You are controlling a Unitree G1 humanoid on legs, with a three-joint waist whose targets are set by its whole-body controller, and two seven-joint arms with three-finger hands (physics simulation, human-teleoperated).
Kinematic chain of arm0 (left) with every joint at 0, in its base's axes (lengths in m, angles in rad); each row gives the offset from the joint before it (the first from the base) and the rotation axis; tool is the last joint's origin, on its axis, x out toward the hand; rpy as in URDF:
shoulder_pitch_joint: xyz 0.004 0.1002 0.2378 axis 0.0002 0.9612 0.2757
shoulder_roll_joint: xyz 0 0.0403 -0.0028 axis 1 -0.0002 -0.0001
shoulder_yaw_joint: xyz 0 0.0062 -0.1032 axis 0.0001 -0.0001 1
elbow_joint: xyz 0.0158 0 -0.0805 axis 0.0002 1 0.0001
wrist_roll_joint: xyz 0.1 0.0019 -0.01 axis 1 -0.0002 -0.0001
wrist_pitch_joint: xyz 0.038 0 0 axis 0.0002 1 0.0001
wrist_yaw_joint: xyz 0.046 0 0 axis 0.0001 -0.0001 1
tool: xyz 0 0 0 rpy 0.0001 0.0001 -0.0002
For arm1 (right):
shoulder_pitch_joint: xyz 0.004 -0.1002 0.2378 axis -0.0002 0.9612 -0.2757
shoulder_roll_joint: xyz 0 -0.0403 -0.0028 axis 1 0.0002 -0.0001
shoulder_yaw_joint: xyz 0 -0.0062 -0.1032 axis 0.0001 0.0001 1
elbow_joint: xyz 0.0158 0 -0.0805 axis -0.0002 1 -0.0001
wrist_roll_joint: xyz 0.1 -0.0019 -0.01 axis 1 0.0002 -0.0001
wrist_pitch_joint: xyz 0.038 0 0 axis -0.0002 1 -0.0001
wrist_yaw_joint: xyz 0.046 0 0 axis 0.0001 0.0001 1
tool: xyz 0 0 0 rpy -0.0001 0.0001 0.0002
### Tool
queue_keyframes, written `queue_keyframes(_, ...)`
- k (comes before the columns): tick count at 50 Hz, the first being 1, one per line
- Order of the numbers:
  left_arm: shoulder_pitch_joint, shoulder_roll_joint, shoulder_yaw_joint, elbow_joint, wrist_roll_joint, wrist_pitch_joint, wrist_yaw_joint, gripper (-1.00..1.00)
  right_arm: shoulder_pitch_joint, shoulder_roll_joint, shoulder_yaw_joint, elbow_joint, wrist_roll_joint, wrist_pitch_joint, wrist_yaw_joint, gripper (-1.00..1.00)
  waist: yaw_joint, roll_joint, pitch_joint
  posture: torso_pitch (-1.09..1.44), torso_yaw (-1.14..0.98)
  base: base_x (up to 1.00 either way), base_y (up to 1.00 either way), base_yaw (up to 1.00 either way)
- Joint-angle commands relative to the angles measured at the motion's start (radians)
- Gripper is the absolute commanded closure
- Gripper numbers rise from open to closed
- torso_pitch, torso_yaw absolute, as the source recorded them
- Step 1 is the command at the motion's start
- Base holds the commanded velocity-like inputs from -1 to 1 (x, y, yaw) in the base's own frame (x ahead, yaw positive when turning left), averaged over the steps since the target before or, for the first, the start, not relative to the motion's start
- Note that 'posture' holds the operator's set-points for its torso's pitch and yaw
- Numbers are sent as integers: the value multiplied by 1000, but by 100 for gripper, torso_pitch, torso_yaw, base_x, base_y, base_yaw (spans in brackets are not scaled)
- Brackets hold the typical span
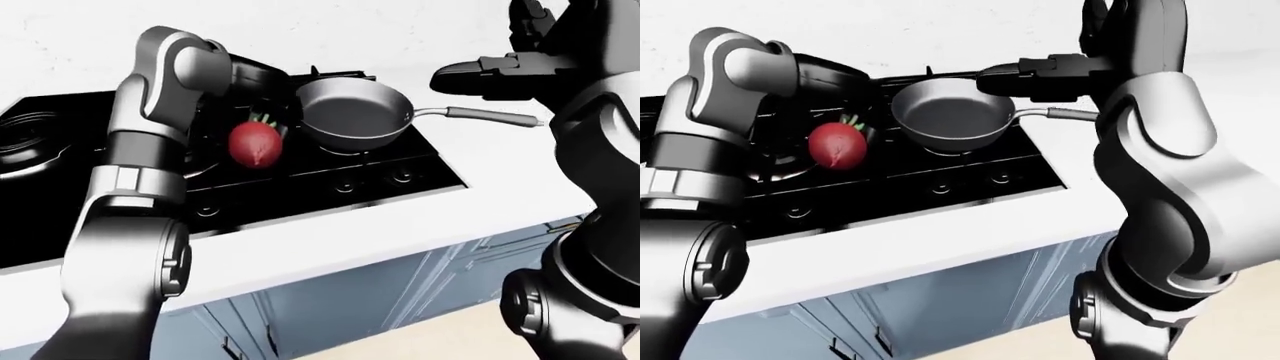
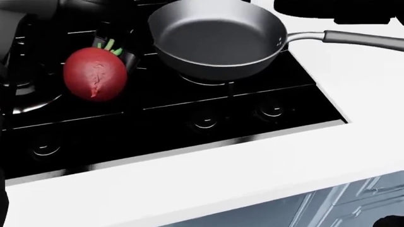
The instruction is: Pick the beet from the plate and place it in the pan.
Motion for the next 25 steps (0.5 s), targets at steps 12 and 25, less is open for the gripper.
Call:
queue_keyframes(12, -56, 4, 10, -24, -16, -4, 15, 100, -22, -17, -22, -7, 3, -27, -14, -100, 3, 21, -18, 0, 0, 0, -7, 0)
queue_keyframes(25, -111, 8, 5, 45, -4, -8, 37, 100, -17, -23, -21, 6, 10, -36, -21, -100, -11, 68, -29, 0, 0, 0, -7, 0)
